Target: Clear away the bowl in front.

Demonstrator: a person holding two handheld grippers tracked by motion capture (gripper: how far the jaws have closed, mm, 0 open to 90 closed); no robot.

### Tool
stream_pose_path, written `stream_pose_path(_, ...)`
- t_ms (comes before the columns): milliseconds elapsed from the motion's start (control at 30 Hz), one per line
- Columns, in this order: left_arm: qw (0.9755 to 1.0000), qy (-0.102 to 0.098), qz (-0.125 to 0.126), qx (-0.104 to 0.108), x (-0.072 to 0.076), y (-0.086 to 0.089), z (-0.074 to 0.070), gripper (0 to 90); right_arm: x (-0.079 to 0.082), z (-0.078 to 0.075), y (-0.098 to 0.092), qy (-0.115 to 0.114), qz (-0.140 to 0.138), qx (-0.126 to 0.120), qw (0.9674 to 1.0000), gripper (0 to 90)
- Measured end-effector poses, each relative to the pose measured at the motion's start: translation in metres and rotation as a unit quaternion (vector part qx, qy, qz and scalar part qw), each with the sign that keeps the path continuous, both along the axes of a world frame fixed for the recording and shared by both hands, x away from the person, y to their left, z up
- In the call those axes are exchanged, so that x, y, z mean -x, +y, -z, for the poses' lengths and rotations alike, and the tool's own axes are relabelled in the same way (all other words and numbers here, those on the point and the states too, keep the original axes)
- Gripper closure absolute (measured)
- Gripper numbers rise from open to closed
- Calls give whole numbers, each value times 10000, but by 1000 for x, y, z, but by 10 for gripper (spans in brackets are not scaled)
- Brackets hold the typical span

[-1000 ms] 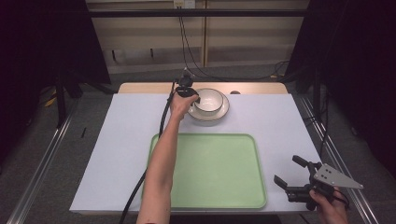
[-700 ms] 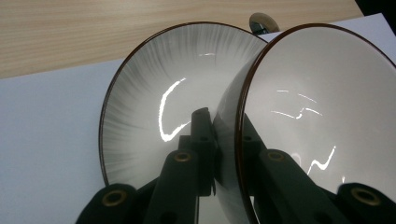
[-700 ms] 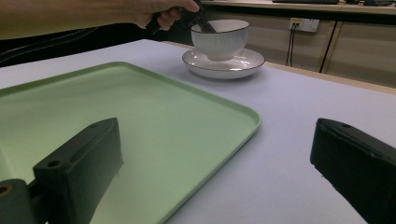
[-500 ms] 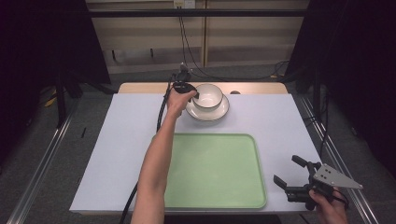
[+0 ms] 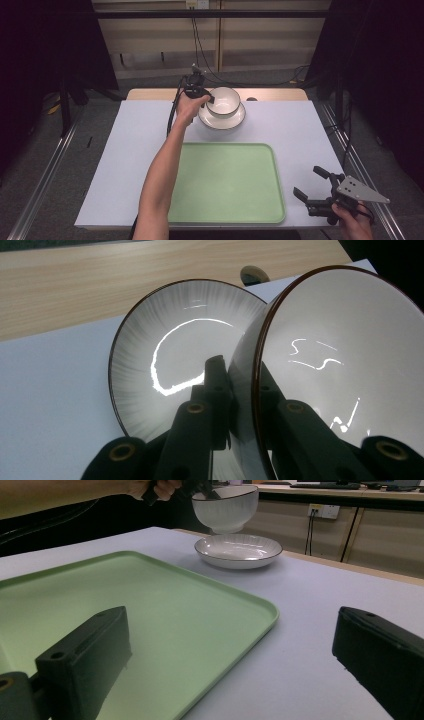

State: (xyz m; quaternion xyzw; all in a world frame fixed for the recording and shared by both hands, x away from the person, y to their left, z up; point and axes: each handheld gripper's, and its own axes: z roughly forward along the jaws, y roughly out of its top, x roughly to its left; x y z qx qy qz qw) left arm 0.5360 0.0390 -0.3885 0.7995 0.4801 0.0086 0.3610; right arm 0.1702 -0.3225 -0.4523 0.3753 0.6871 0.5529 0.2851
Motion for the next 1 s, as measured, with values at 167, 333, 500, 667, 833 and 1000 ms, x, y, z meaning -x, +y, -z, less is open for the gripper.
stream_pose_path(167,9998,-62,44,185,10,-1,-7,825,0,0,0,-51,3,-34,10000,15)
stream_pose_path(333,9996,-137,233,48,19,2,-15,824,0,-1,0,-86,-24,3,10000,15)
stream_pose_path(500,9990,-202,397,62,31,0,-20,825,-1,0,0,-115,26,20,9999,15)
stream_pose_path(667,9978,-323,552,176,45,-6,-25,824,0,0,0,-92,22,5,10000,15)
stream_pose_path(833,9968,-313,683,273,52,-10,-29,824,0,0,1,-79,16,-31,10000,15)
stream_pose_path(1000,9957,-305,853,200,59,-14,-29,824,0,0,1,-70,12,-36,10000,15)
